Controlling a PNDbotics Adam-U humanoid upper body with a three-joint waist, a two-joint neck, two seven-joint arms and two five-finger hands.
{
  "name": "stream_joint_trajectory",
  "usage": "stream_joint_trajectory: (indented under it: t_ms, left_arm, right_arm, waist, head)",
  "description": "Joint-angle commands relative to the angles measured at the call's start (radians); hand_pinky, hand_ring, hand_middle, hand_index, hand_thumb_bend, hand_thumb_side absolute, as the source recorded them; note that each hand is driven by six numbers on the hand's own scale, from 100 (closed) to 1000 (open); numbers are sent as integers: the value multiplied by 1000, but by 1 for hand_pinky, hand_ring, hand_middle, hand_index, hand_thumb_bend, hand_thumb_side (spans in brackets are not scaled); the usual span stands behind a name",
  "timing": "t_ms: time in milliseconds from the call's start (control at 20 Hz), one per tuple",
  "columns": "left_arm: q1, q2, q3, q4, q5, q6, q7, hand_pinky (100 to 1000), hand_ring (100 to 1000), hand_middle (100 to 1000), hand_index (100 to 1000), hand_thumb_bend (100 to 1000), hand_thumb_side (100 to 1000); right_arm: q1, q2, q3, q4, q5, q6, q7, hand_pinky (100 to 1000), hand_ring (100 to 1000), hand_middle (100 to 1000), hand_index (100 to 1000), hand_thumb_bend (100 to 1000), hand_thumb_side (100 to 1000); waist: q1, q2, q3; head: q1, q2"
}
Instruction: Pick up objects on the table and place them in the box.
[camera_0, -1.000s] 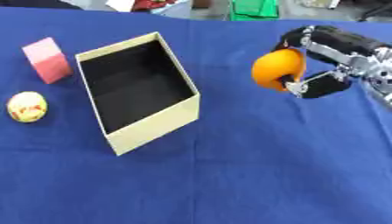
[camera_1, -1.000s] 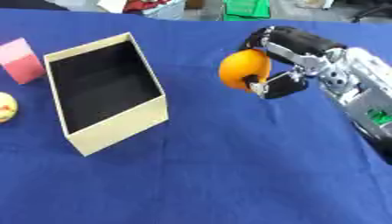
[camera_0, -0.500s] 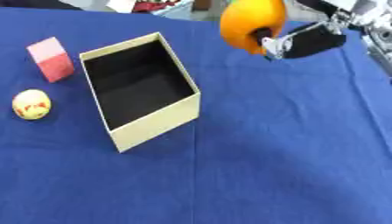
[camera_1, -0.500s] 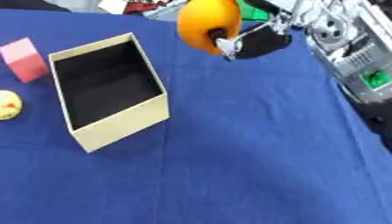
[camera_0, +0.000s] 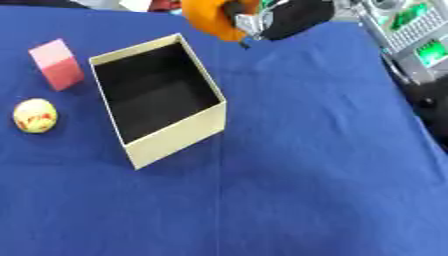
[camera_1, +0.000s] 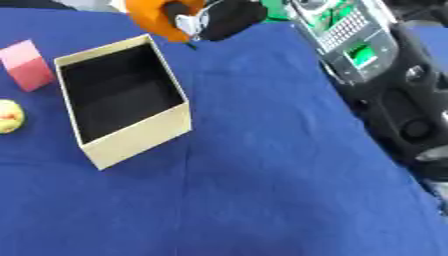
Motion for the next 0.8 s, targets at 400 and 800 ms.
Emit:
stream_joint_trajectory:
  t_ms: [400,800]
  left_arm:
    - [-28,22,-5,-16,8,-5,-8,490,721,667,822,381,1000]
    - [-35,17,-7,-16,11,0,-10,489,721,666,821,378,1000]
  right_arm:
    - [-68,167,9,161,95,-46,7,902,998,707,798,100,280]
    - [-64,256,21,264,197,-87,-11,908,1000,710,808,100,136]
  waist:
    - [-4,-9,17]
    - [-11,1,30]
  head:
    - [-43,2]
    - [-52,-11]
